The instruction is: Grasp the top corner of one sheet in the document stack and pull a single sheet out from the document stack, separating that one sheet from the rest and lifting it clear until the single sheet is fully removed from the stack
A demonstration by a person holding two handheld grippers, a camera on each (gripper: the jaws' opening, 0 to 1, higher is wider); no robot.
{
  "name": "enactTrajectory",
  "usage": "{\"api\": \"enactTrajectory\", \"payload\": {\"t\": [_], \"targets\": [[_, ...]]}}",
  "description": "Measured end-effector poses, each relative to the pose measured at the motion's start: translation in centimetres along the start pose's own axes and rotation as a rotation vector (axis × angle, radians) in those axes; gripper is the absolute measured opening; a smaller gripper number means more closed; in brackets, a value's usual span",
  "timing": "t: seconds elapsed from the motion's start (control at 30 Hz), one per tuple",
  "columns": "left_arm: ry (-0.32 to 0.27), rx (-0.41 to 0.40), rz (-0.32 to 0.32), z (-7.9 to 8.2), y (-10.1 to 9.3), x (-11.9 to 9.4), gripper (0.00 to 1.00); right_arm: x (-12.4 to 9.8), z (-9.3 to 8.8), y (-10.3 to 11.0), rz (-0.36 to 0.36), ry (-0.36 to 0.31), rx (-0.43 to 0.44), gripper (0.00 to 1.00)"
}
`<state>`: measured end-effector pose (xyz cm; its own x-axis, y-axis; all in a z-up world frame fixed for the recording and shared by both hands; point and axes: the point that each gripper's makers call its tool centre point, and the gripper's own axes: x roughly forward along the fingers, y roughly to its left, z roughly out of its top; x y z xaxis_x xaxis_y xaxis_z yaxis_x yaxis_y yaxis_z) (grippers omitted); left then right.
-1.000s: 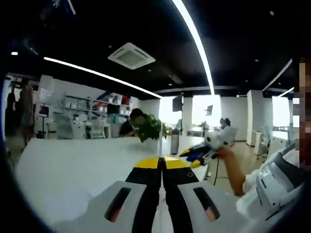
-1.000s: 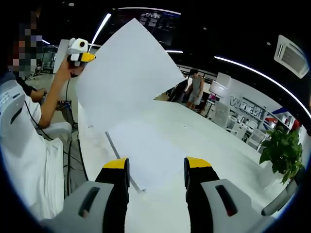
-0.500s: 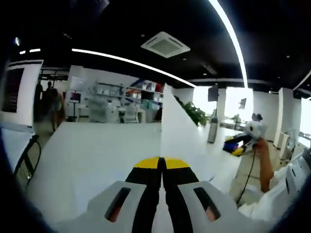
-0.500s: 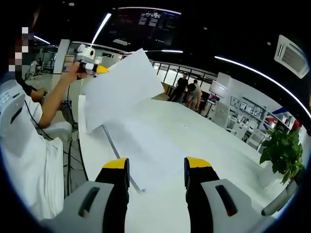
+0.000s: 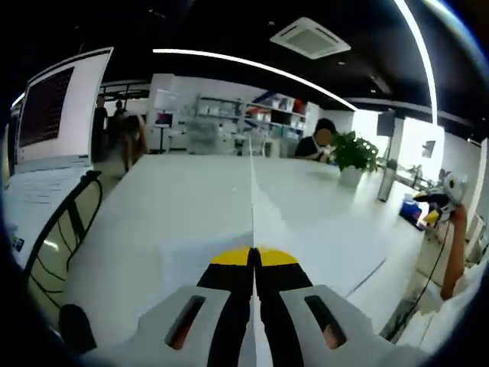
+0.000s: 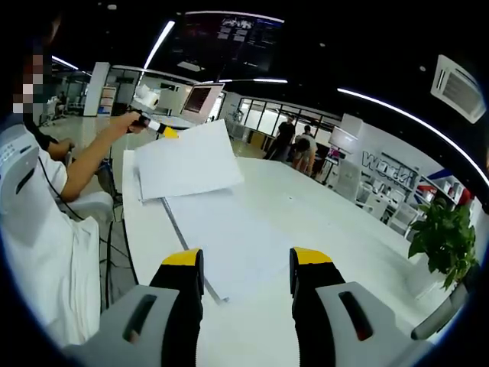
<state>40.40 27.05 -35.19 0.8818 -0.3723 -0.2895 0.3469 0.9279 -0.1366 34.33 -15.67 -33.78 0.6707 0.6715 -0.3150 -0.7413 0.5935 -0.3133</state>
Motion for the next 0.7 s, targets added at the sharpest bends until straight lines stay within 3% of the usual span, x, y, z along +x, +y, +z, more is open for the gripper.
{"api": "enactTrajectory", "payload": {"t": [0.23,0.7], "targets": [[0.047,-0.004,0.036,-1.2,1.7,0.3,0.03,-0.1,0.0,0.0,0.000,0.000,0.000,0.45],[0.081,0.001,0.109,-2.8,5.0,0.0,0.03,0.0,-0.1,0.2,0.002,0.001,-0.002,0.45]]}}
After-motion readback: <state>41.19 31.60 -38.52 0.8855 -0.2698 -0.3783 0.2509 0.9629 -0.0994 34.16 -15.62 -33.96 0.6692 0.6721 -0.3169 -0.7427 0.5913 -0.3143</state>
